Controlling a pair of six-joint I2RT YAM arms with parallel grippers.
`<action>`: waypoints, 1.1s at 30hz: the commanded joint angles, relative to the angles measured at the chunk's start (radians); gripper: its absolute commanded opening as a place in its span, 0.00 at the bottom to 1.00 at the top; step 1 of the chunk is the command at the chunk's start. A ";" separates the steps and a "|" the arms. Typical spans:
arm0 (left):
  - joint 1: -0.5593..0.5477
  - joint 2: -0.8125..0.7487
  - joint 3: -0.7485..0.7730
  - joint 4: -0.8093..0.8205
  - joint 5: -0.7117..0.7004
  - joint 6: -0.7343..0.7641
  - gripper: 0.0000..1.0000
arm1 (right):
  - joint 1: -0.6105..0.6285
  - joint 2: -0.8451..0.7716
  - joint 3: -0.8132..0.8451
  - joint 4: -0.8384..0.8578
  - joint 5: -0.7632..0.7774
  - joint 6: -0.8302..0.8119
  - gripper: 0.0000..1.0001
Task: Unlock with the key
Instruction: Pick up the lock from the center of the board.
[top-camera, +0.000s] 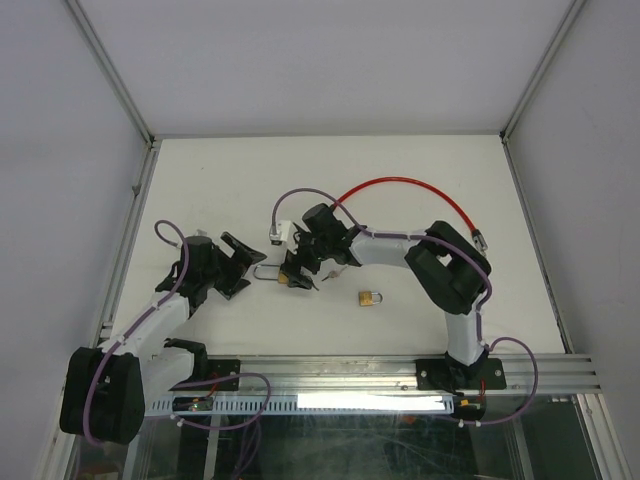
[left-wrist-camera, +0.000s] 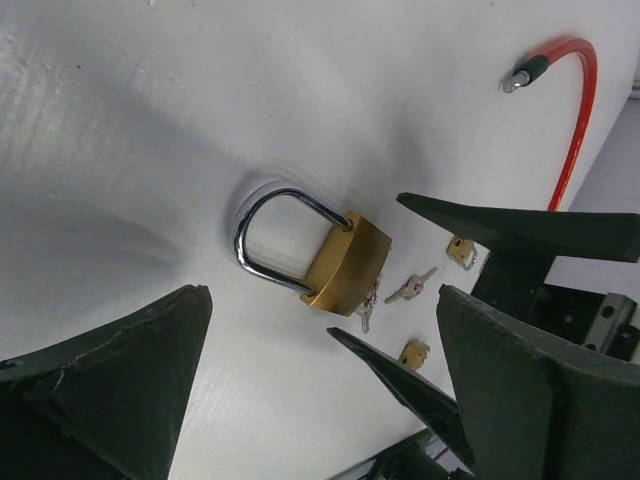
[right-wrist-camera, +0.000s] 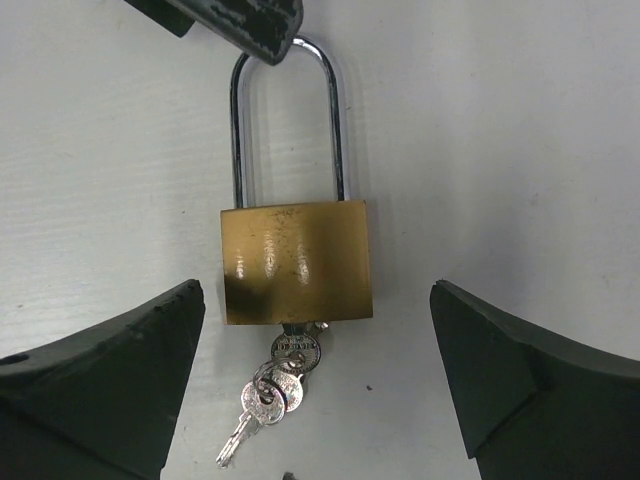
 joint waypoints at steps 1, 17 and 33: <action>0.009 -0.024 -0.019 0.100 0.066 -0.024 0.99 | 0.007 0.032 0.056 -0.023 -0.040 -0.075 0.97; 0.009 -0.046 -0.135 0.280 0.158 -0.106 0.99 | 0.028 -0.050 -0.083 0.121 -0.049 0.160 0.44; -0.115 0.054 -0.195 0.458 0.114 -0.266 0.91 | 0.048 -0.133 -0.289 0.381 0.190 0.834 0.20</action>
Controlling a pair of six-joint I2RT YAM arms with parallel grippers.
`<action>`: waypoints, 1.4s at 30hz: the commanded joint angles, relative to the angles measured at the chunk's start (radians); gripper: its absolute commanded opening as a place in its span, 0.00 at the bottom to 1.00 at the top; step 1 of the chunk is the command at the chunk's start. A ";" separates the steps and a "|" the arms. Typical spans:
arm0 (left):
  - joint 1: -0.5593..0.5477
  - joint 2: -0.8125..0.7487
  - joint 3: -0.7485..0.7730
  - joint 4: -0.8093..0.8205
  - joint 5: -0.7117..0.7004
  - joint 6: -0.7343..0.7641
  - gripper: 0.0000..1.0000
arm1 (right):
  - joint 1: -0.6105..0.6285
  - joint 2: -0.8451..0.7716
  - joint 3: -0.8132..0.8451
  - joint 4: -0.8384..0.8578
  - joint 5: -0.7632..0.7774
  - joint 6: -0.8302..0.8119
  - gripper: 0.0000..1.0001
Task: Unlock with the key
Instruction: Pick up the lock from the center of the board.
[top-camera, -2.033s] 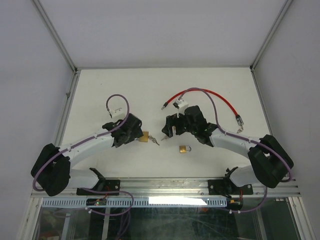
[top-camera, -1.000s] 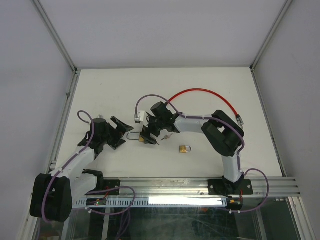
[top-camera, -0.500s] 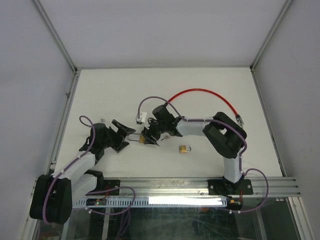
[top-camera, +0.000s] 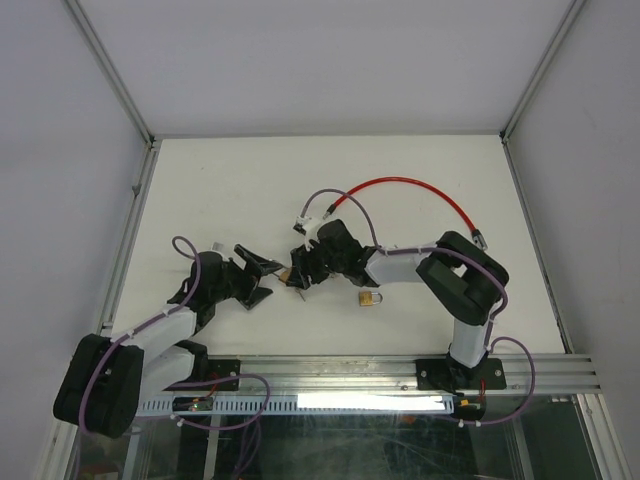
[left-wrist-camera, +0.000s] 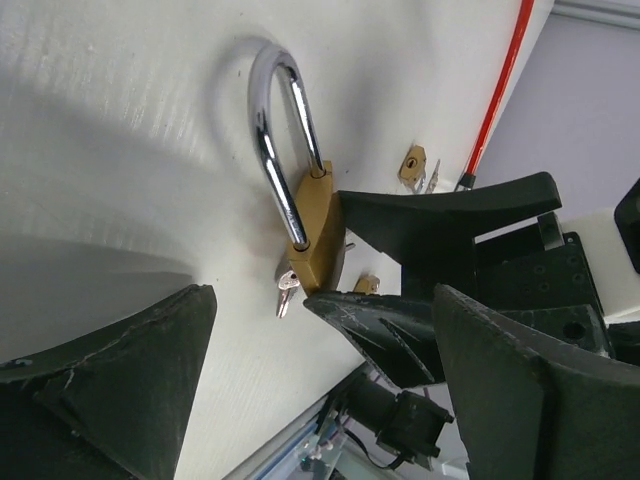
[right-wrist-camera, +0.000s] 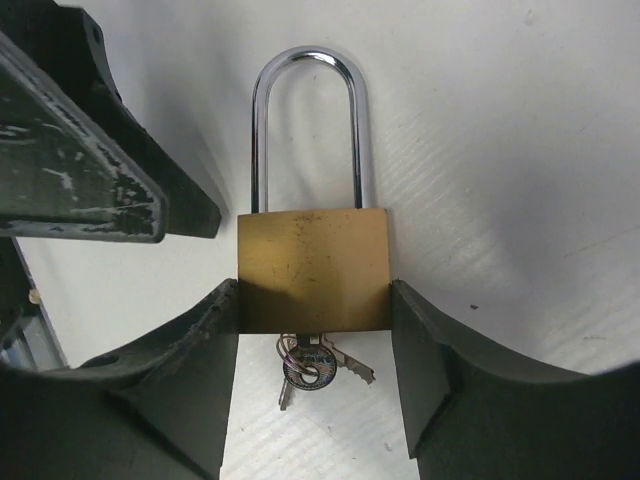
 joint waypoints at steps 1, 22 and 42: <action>-0.013 0.048 -0.008 0.107 -0.032 -0.069 0.89 | 0.027 -0.042 -0.055 0.109 0.062 0.176 0.20; -0.113 0.265 0.024 0.315 -0.087 -0.167 0.40 | 0.089 -0.017 -0.155 0.449 0.218 0.297 0.20; -0.121 -0.042 0.002 0.636 -0.121 0.278 0.00 | 0.036 -0.390 -0.352 0.569 0.231 0.316 0.68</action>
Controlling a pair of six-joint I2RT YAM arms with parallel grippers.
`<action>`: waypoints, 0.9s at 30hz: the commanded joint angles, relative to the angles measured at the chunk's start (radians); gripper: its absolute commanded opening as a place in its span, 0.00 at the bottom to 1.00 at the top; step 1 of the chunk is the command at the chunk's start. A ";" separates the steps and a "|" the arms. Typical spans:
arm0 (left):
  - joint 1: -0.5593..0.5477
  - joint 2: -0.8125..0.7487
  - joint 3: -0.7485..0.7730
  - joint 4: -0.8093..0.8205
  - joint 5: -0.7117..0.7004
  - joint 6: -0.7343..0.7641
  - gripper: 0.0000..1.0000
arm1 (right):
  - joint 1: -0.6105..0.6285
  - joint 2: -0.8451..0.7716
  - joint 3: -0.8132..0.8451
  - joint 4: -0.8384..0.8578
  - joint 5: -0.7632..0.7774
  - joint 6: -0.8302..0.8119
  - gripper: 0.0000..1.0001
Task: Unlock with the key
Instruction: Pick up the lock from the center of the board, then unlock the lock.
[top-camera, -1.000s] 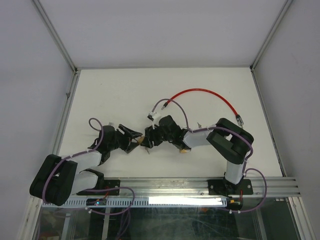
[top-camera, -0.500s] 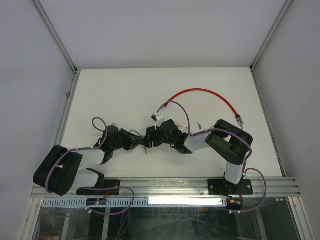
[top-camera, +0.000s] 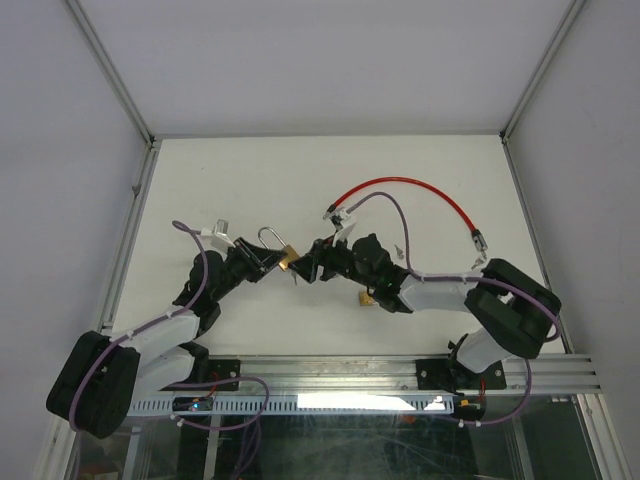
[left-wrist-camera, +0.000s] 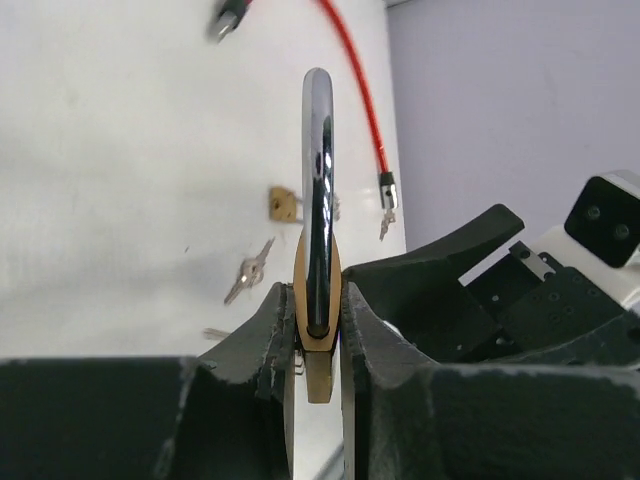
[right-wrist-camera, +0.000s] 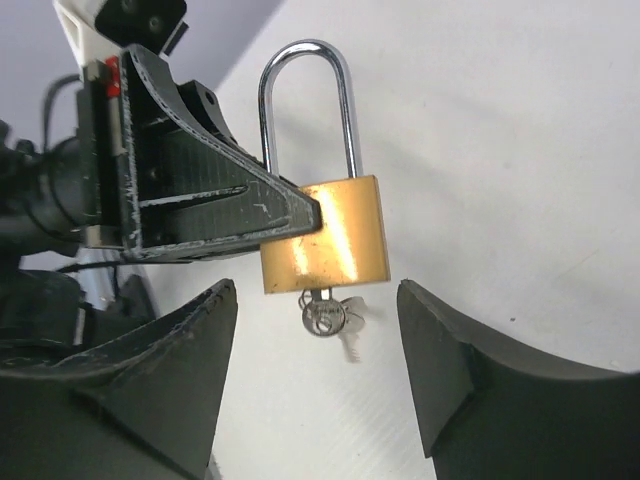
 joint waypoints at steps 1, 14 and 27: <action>0.012 -0.097 0.016 0.249 -0.006 0.207 0.00 | -0.034 -0.156 -0.063 0.118 -0.026 0.019 0.69; 0.012 -0.097 -0.015 0.643 0.116 0.251 0.00 | -0.072 -0.138 -0.107 0.371 -0.204 0.109 0.60; 0.012 -0.071 -0.064 0.829 0.131 0.138 0.00 | -0.097 -0.062 -0.116 0.583 -0.295 0.179 0.34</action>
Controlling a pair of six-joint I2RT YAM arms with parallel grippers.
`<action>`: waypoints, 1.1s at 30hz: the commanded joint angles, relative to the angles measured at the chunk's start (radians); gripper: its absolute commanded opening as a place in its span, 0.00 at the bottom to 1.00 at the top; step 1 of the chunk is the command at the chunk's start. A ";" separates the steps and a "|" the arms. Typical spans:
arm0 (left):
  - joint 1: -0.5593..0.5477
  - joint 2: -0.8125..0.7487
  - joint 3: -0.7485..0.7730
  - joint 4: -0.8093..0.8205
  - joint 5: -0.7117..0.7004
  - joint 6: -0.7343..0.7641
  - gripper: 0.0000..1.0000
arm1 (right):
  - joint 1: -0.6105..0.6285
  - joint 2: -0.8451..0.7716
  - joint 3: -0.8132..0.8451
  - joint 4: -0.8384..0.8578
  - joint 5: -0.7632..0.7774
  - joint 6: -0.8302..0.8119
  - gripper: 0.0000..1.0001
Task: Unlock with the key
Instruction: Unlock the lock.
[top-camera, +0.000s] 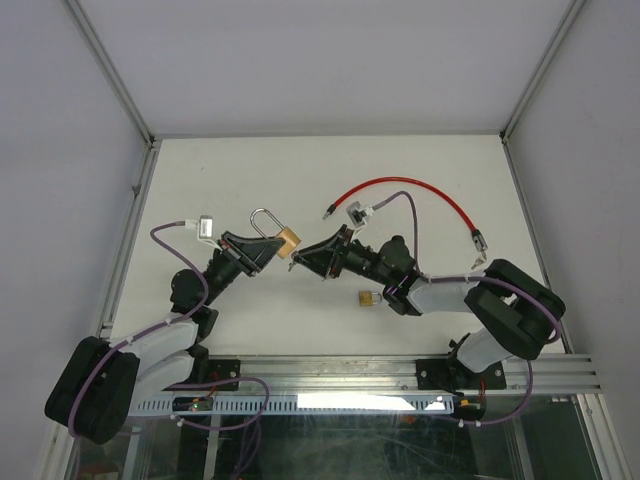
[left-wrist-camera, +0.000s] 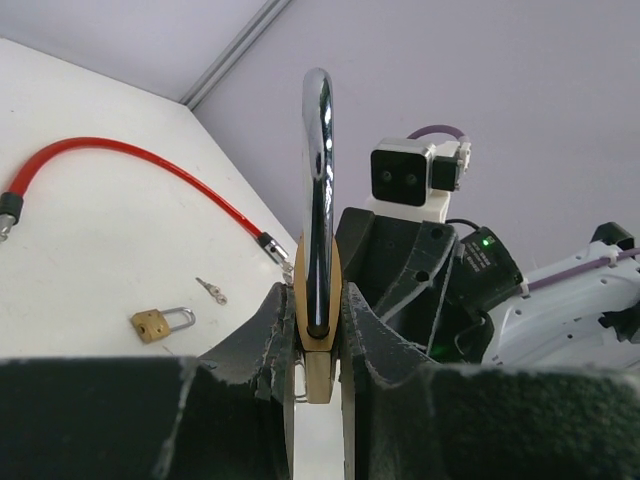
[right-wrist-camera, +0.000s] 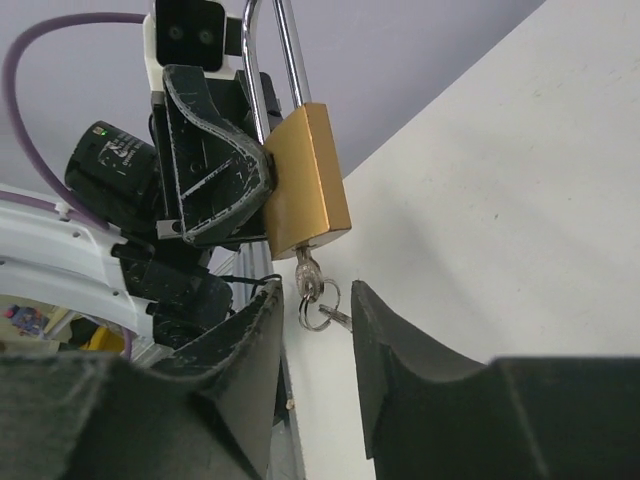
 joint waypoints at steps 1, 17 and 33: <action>0.006 0.001 -0.003 0.237 0.017 -0.053 0.00 | -0.010 0.023 0.013 0.159 -0.055 0.039 0.31; 0.003 0.060 -0.031 0.334 0.044 -0.098 0.00 | -0.030 0.133 0.093 0.354 -0.202 0.146 0.00; -0.036 0.073 -0.024 0.346 -0.009 -0.040 0.00 | -0.067 0.154 0.215 0.206 -0.259 0.219 0.00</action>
